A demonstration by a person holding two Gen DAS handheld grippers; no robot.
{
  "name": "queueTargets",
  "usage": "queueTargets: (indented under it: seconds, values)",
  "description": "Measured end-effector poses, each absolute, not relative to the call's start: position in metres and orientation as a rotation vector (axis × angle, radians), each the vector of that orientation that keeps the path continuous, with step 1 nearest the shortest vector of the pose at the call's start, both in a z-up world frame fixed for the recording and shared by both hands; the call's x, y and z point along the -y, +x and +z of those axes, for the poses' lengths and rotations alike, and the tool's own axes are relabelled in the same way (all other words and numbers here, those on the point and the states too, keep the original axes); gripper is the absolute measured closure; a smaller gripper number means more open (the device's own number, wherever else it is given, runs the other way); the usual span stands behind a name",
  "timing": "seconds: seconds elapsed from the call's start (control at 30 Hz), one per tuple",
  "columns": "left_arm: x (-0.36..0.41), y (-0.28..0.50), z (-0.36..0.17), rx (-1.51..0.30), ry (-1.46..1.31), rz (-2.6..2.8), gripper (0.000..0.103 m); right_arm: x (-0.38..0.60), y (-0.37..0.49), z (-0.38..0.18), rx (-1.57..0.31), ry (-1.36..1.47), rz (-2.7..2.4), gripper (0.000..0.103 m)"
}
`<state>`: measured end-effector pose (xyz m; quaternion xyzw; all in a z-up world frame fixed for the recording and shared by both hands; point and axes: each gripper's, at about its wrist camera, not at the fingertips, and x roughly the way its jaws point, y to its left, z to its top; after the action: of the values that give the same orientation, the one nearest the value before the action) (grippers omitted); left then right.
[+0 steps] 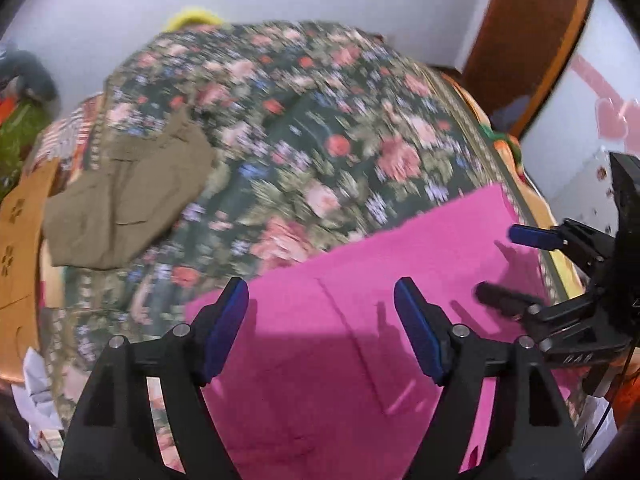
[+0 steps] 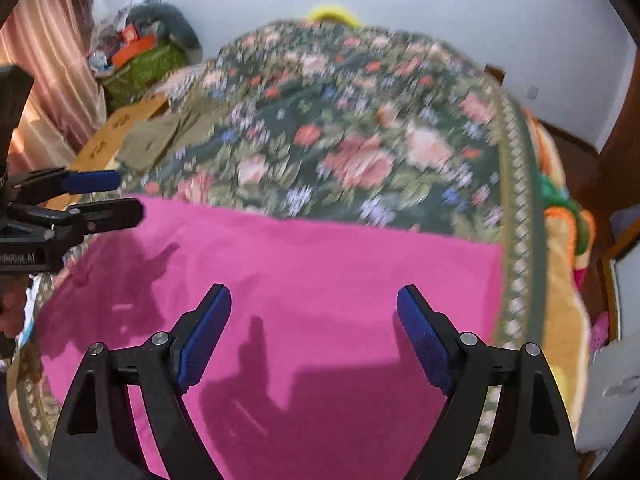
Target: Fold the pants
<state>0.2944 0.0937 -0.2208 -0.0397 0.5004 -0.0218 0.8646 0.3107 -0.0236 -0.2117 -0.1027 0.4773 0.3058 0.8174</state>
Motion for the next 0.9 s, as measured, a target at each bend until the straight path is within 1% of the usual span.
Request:
queueTargets:
  seconds: [0.07,0.17,0.33,0.47,0.7,0.8,0.9]
  values:
    - [-0.087,0.301,-0.241,-1.122,-0.054,-0.067,0.028,0.019,0.309,-0.225,-1.062,-0.235,0.646,0.020]
    - [-0.084,0.298,-0.258,-1.165,-0.013,-0.061,0.028,0.018,0.305,-0.241,-1.112,-0.279,0.637,0.020]
    - [-0.077,0.276,-0.251,-1.135,0.080,-0.052,0.028,0.026,0.282,-0.239,-1.075,-0.342,0.644,0.020]
    - [-0.076,0.250,-0.247,-1.102,0.112,-0.048,0.027,0.040,0.264,-0.235,-1.091,-0.355,0.632,0.020]
    - [-0.094,0.209,-0.239,-1.077,-0.003,-0.023,0.025,0.072,0.243,-0.233,-1.138,-0.274,0.608,0.020]
    - [-0.096,0.193,-0.237,-1.071,-0.003,-0.002,0.023,0.085,0.232,-0.233,-1.143,-0.241,0.599,0.020]
    - [-0.101,0.176,-0.236,-1.065,-0.031,0.006,0.022,0.099,0.221,-0.232,-1.157,-0.190,0.590,0.020]
